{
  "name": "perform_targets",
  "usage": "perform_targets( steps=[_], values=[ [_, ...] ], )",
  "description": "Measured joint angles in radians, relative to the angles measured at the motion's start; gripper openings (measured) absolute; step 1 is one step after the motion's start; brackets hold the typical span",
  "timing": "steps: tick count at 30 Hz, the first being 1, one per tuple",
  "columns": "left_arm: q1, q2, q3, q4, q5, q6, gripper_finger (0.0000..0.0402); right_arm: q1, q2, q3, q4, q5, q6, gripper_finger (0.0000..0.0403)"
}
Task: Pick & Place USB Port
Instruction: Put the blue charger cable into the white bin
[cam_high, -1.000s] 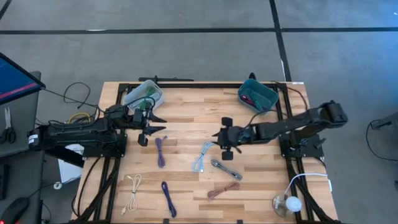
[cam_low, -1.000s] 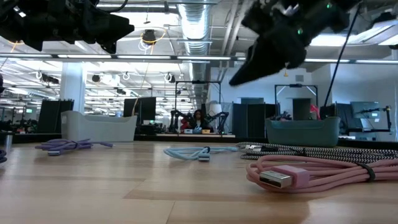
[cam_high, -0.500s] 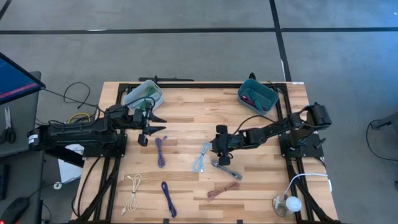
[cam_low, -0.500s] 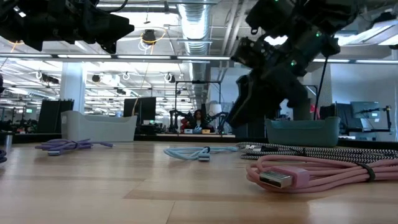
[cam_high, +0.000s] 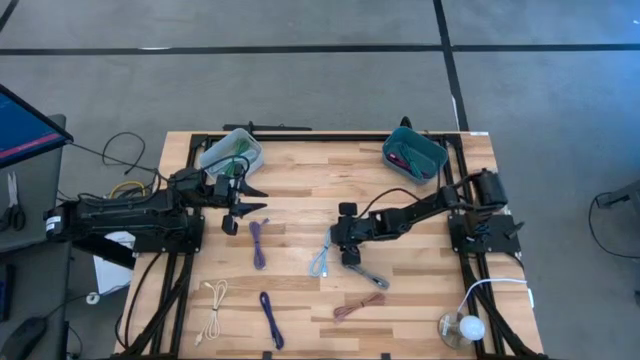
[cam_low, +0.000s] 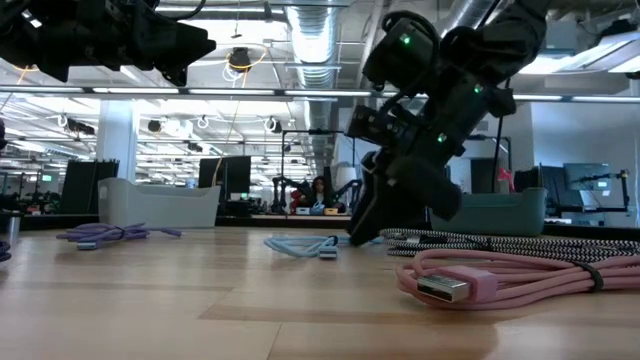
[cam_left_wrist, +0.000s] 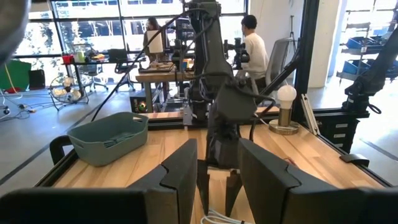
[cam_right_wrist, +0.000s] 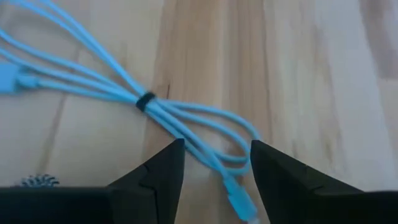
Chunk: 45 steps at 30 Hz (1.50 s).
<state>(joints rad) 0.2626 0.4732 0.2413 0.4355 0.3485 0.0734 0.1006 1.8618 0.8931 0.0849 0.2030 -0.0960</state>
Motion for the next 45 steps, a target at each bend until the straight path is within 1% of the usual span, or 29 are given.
perform_targets(
  steps=[5, 9, 12, 19, 20, 27, 31, 34, 42, 45],
  values=[
    [0.0, 0.0, 0.0, 0.0, 0.0, 0.0, 0.0117, 0.0, 0.009, 0.005, 0.004, 0.0, 0.004, 0.0168],
    [0.0, 0.0, 0.0, 0.0, 0.0, 0.0, 0.0117, -0.002, 0.006, 0.004, 0.0, 0.0, 0.011, 0.0144],
    [0.0, 0.0, 0.0, 0.0, 0.0, 0.0, 0.0117, -0.005, 0.005, 0.003, -0.005, 0.001, 0.015, 0.011],
    [0.0, 0.0, 0.0, 0.0, 0.0, 0.0, 0.0117, -0.005, 0.004, 0.003, -0.011, 0.004, 0.015, 0.0014],
    [0.0, 0.0, 0.0, 0.0, 0.0, 0.0, 0.0117, -0.005, 0.003, 0.003, -0.013, 0.004, 0.015, 0.0008],
    [0.0, 0.0, 0.0, 0.0, 0.0, 0.0, 0.0117, -0.005, -0.001, 0.002, 0.012, 0.004, 0.018, 0.0002],
    [0.0, 0.0, 0.0, 0.0, 0.0, 0.0, 0.0117, -0.005, -0.035, 0.006, 0.036, 0.004, 0.018, 0.0001],
    [0.0, 0.0, 0.0, 0.0, 0.0, 0.0, 0.0117, -0.005, -0.077, 0.006, 0.051, 0.005, 0.015, 0.0001],
    [0.0, 0.0, 0.0, 0.0, 0.0, 0.0, 0.0117, -0.035, -0.241, 0.007, 0.051, 0.011, 0.005, 0.0],
    [0.0, 0.001, 0.0, 0.0, 0.0, 0.0, 0.0117, -0.047, -0.303, 0.007, 0.046, 0.062, -0.021, 0.0]
  ],
)
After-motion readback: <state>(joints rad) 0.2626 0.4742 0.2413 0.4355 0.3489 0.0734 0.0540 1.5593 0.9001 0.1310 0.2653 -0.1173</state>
